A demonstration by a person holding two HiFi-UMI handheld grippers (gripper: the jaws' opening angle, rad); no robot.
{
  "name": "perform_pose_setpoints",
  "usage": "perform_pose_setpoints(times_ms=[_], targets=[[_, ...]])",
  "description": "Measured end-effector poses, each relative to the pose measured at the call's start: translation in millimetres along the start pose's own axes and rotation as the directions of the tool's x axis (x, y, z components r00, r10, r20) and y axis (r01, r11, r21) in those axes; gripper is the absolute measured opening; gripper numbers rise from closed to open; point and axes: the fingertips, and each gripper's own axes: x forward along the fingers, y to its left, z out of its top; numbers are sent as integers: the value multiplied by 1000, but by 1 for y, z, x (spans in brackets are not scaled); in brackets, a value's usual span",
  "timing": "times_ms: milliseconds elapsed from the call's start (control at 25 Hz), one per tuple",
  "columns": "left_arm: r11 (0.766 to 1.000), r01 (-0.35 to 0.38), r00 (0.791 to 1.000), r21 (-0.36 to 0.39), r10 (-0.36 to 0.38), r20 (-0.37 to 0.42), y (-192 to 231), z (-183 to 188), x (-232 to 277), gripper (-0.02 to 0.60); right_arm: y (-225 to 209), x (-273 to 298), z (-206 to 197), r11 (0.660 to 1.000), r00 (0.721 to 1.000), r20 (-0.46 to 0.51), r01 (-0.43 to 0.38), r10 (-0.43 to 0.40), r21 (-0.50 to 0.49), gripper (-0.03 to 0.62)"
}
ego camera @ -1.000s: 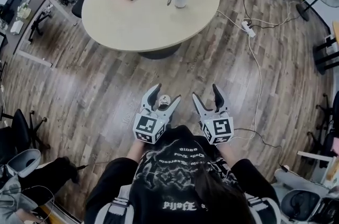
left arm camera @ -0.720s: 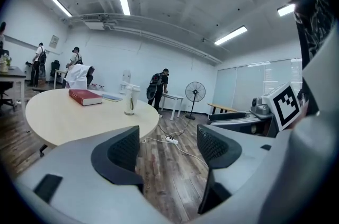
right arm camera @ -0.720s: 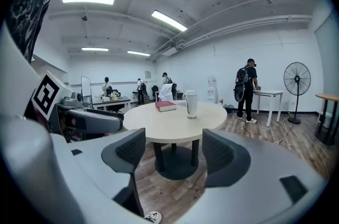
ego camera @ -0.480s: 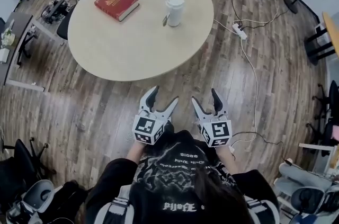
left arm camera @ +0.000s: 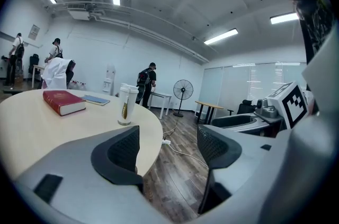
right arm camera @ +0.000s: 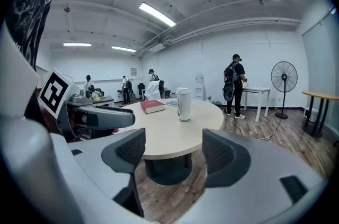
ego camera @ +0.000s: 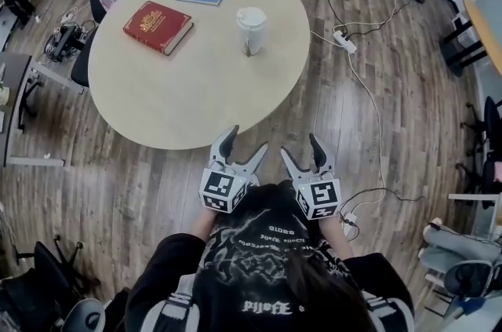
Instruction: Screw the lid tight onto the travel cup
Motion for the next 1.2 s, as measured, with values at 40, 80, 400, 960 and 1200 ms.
perform_pose_setpoints(times_ms=[40, 80, 400, 960, 1200], targets=[[1000, 4, 1000, 2, -4, -5, 2, 0, 2, 344, -1, 3, 0, 1000, 1000, -4, 3, -3, 2, 324], [1000, 7, 1000, 4, -7, -12, 4, 0, 4, 344, -3, 6, 0, 1000, 1000, -8, 5, -5, 5, 324], [999, -37, 999, -22, 36, -30, 34, 0, 26, 344, -25, 38, -1, 1000, 1000, -23, -4, 5, 29, 324], [974, -224, 974, -44, 222, -36, 89, 35, 131, 344, -123, 161, 48, 985, 985, -19, -172, 172, -6, 324], [935, -343, 939, -93, 343, -17, 114, 56, 165, 344, -149, 214, 73, 955, 956, -35, -291, 290, -51, 324]])
